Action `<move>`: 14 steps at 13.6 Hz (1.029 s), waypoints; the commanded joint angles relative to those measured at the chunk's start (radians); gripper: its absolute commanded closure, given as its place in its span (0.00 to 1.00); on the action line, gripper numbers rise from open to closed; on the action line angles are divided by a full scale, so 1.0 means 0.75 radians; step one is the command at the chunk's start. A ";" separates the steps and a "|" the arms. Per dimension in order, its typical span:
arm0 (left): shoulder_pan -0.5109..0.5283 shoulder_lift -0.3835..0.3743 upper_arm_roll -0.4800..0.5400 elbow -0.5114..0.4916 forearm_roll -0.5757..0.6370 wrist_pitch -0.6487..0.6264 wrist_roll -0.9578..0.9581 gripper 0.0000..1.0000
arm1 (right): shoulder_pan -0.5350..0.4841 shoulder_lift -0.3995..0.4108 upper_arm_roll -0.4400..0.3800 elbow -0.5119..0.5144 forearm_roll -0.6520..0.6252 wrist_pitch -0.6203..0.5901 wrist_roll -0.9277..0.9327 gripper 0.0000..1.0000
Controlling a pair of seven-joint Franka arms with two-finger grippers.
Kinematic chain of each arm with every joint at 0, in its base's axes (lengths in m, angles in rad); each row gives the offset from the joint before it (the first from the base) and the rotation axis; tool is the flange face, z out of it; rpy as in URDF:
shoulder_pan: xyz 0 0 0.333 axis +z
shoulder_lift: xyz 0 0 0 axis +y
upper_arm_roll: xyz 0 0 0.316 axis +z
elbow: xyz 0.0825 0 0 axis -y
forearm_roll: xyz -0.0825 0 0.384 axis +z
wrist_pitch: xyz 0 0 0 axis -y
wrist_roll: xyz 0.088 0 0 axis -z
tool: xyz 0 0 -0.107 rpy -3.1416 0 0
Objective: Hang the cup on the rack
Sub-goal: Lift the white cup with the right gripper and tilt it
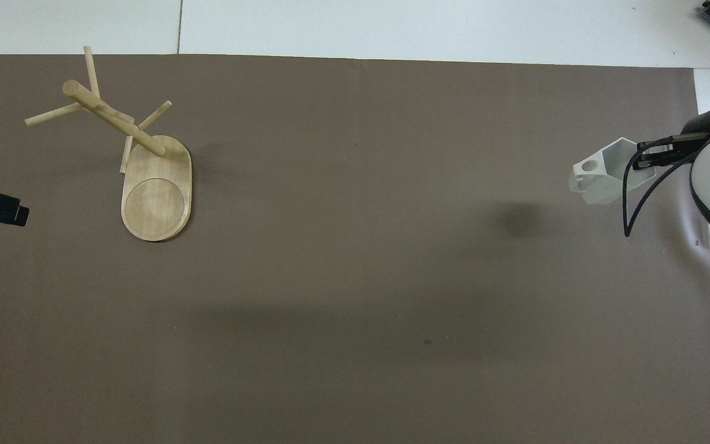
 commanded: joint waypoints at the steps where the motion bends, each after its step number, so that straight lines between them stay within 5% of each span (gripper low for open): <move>1: 0.010 -0.038 -0.008 -0.042 -0.011 0.009 0.011 0.00 | -0.008 -0.040 0.005 0.043 -0.017 -0.109 -0.019 1.00; 14: -0.008 -0.060 -0.023 -0.107 -0.023 0.088 -0.314 0.00 | -0.008 -0.148 0.041 0.051 0.069 -0.252 -0.001 1.00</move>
